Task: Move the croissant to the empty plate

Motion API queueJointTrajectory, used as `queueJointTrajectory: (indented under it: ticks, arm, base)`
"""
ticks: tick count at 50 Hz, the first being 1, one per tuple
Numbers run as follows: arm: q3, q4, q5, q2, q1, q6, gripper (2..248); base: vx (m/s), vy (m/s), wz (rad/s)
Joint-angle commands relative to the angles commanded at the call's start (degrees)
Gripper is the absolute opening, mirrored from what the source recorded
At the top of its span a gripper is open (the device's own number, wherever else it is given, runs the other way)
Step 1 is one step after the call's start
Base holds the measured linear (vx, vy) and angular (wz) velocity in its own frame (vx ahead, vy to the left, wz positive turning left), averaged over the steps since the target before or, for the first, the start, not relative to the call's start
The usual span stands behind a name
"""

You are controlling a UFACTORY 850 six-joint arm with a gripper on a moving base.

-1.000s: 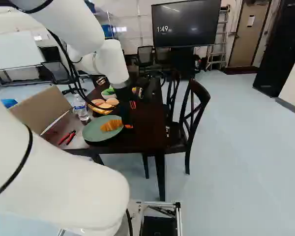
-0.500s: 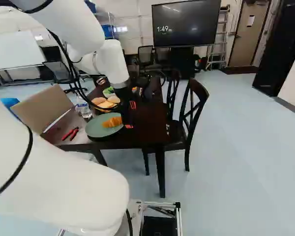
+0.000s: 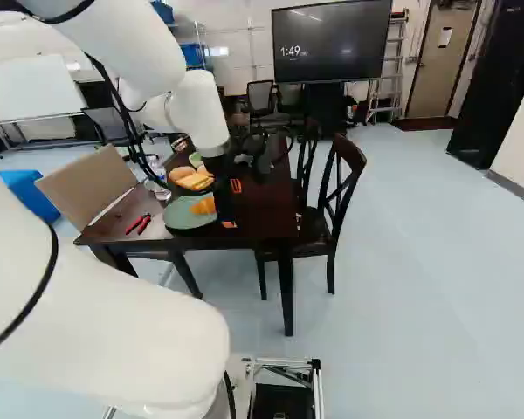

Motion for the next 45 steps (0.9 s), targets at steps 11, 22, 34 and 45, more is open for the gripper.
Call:
queueJointTrajectory:
  ticks: [11,22,34,45]
  arm:
    - [0.0,0.0,0.0,0.0,0.0,0.0,247]
    - [0.0,0.0,0.0,0.0,0.0,0.0,247]
    - [0.0,0.0,0.0,0.0,0.0,0.0,247]
    - [0.0,0.0,0.0,0.0,0.0,0.0,247]
  base:
    - [-0.141,-0.003,0.010]
    - [-0.139,-0.004,0.010]
    - [-0.137,-0.004,0.009]
    - [-0.141,-0.004,0.009]
